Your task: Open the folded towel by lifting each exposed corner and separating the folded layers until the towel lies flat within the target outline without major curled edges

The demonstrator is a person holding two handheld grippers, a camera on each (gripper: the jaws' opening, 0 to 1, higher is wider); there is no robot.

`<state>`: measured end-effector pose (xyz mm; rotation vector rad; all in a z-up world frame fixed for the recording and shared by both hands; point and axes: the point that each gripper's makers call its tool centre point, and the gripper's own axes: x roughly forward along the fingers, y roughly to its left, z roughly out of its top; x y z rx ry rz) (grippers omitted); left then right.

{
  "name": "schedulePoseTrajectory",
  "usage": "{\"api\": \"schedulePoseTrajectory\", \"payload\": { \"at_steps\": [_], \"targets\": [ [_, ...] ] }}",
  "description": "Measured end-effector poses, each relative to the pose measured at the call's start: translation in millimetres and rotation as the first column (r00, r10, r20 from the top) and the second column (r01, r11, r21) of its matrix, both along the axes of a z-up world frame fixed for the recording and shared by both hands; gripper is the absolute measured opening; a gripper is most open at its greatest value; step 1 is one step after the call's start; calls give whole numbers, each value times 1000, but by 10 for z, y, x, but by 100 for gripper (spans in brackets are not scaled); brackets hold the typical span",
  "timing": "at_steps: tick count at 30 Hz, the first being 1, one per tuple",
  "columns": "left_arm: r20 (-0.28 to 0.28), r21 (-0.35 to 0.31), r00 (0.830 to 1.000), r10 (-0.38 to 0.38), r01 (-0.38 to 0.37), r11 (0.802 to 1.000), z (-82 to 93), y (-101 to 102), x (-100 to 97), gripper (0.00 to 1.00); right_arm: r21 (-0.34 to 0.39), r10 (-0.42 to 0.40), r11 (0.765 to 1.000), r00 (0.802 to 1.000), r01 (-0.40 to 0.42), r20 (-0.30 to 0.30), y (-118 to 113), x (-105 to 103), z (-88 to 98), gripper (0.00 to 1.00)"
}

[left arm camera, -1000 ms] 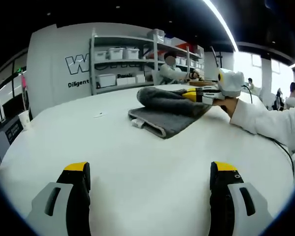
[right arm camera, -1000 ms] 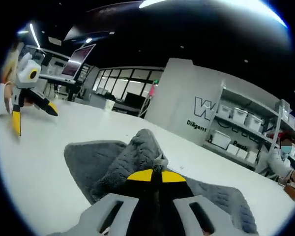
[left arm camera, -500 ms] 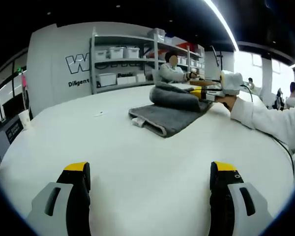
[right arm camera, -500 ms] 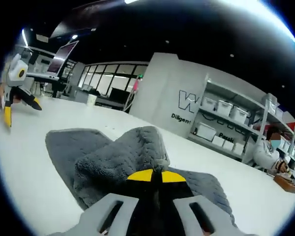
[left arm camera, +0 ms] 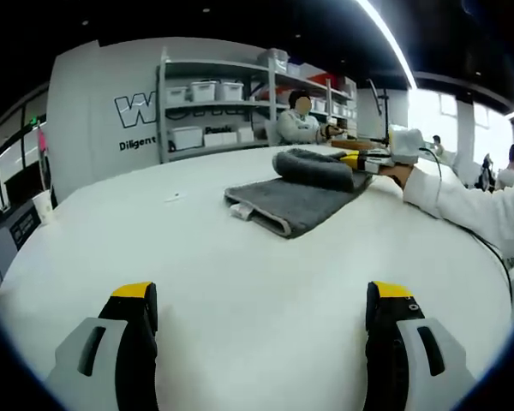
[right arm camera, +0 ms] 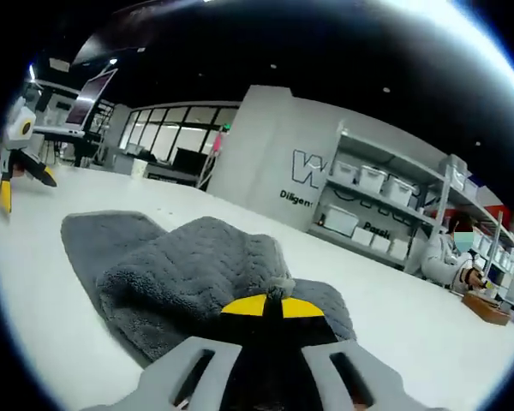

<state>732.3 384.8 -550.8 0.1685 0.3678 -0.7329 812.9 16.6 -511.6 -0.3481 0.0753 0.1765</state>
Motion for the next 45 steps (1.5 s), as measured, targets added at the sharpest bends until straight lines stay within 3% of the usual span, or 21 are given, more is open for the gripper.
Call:
{"api": "schedulePoseTrajectory", "payload": {
  "at_steps": [35,45],
  "targets": [
    [-8,8,1000,8,-8,1000,-22,29,16,100,12,-164,986,985,163,52,-904,-121,107,0],
    [-15,5,1000,9,-8,1000,-35,31,29,100,26,-215,976,975,214,47,-1261,-198,93,0]
  ]
}}
